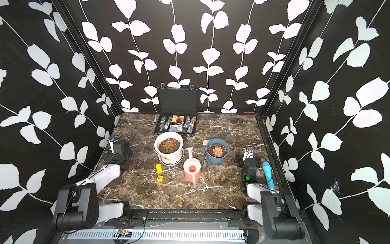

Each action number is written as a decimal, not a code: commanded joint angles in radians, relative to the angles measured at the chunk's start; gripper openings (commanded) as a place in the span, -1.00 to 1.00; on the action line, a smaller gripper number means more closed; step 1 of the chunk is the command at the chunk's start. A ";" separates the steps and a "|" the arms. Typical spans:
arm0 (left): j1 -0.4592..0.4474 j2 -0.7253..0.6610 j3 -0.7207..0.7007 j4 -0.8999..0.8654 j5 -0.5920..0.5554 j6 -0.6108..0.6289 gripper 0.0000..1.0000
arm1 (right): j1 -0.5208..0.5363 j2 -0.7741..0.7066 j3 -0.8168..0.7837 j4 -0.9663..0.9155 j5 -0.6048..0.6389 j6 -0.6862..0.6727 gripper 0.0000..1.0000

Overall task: Water the succulent around the soil edge
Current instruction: Reset both arms

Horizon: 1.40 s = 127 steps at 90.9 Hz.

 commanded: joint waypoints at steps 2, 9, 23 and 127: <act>0.000 0.005 -0.064 0.211 0.068 0.039 0.97 | 0.004 0.026 0.012 0.136 -0.017 0.014 0.98; -0.004 0.025 -0.088 0.300 0.096 0.066 0.97 | 0.003 0.113 0.012 0.246 -0.042 0.021 0.99; -0.043 0.060 -0.108 0.417 0.181 0.152 0.97 | 0.006 0.256 0.016 0.367 -0.116 -0.010 0.99; -0.115 0.269 -0.114 0.689 0.404 0.305 0.97 | 0.018 0.284 0.245 -0.043 0.019 0.028 0.99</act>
